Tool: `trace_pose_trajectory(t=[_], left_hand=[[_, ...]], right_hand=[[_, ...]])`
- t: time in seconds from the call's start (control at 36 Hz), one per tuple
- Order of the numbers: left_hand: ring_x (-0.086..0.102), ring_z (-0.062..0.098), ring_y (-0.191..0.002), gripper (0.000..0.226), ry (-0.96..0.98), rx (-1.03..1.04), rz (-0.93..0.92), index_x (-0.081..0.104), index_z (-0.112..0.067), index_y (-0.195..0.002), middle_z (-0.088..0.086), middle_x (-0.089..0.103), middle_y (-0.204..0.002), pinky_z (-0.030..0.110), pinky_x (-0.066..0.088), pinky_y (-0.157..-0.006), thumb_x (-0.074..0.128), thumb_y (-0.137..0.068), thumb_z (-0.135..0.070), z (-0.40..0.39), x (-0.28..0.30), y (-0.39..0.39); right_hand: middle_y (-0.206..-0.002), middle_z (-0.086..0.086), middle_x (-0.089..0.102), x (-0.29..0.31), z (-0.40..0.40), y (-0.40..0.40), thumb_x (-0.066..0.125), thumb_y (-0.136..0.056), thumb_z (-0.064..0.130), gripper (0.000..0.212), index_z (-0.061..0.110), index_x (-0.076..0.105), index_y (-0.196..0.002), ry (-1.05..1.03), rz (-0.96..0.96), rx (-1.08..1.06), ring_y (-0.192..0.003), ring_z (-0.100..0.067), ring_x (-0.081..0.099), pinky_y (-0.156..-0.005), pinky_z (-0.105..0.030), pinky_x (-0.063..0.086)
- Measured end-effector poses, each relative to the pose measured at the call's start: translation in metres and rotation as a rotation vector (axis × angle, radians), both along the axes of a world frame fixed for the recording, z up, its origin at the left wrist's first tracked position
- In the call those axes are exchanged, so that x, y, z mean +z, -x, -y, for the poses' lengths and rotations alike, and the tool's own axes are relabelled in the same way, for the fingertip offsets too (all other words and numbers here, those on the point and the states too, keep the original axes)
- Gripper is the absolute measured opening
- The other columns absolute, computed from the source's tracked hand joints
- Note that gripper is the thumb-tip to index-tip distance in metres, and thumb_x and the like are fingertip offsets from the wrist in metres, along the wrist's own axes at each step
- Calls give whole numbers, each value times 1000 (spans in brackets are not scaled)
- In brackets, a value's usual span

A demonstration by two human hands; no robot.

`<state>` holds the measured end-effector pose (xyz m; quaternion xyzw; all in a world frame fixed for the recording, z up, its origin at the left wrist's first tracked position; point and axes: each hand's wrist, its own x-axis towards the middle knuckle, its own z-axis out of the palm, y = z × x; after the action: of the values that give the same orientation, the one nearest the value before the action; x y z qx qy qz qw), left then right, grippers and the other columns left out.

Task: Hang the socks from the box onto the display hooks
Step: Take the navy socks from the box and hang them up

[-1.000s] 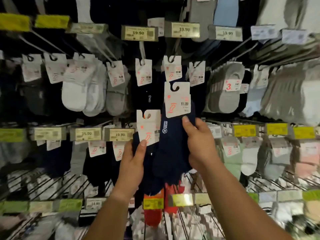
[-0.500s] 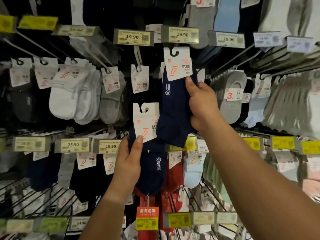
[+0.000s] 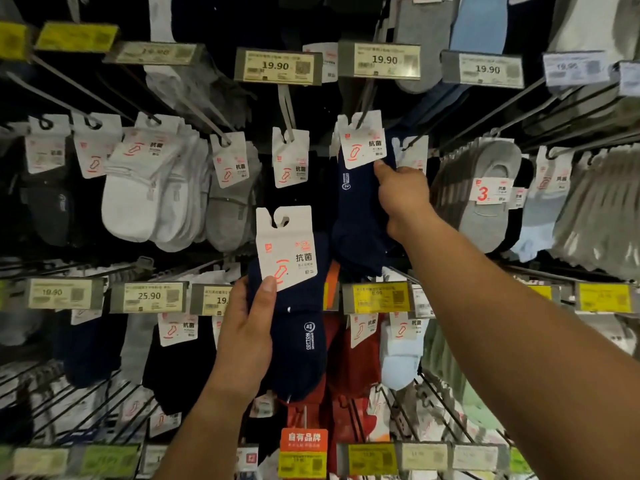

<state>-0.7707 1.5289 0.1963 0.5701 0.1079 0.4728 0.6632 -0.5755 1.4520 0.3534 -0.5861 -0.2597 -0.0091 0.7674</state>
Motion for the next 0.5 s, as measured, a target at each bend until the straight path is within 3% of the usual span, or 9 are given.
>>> trace_pose_trajectory(t=[0.11, 0.25, 0.36, 0.42, 0.5], left_hand=[[72, 8, -96, 13, 5, 22, -12, 62, -41, -109, -18, 75, -101, 33, 54, -83, 53, -100, -39, -2, 0, 2], [71, 4, -96, 13, -2, 24, -19, 62, -40, -109, -21, 74, -101, 27, 53, -80, 53, -100, -38, -1, 3, 3], [71, 5, -97, 15, -5, 39, -24, 63, -41, -109, -20, 74, -102, 33, 54, -86, 54, -97, -41, 0, 4, 4], [71, 5, -96, 14, 7, 46, -4, 65, -37, -107, -19, 75, -101, 34, 54, -87, 54, -98, -39, 1, 5, 5], [71, 10, -102, 21, 28, 43, 24, 65, -32, -115, -15, 75, -104, 35, 54, -90, 54, -98, -40, 5, 7, 3]], right_hand=[[-121, -8, 64, -4, -18, -18, 60, -96, 37, 44, 8, 58, -129, 134, 11, -88, -106, -28, 61, -95, -42, 54], [-122, -7, 60, -8, -28, -32, 59, -95, 45, 54, 5, 54, -131, 243, 31, -154, -106, -28, 58, -92, -40, 52], [-127, -12, 56, -12, -15, -18, 57, -88, 55, 64, 7, 51, -130, 315, 147, -328, -113, -33, 56, -96, -42, 49], [-116, -8, 58, -23, 3, 7, 59, -90, 49, 47, 11, 54, -117, 239, 280, -413, -103, -24, 57, -92, -40, 49], [-79, 7, 59, -66, 31, 69, 61, -94, 38, 20, 19, 55, -91, 101, 396, -296, -70, -6, 55, -69, -28, 47]])
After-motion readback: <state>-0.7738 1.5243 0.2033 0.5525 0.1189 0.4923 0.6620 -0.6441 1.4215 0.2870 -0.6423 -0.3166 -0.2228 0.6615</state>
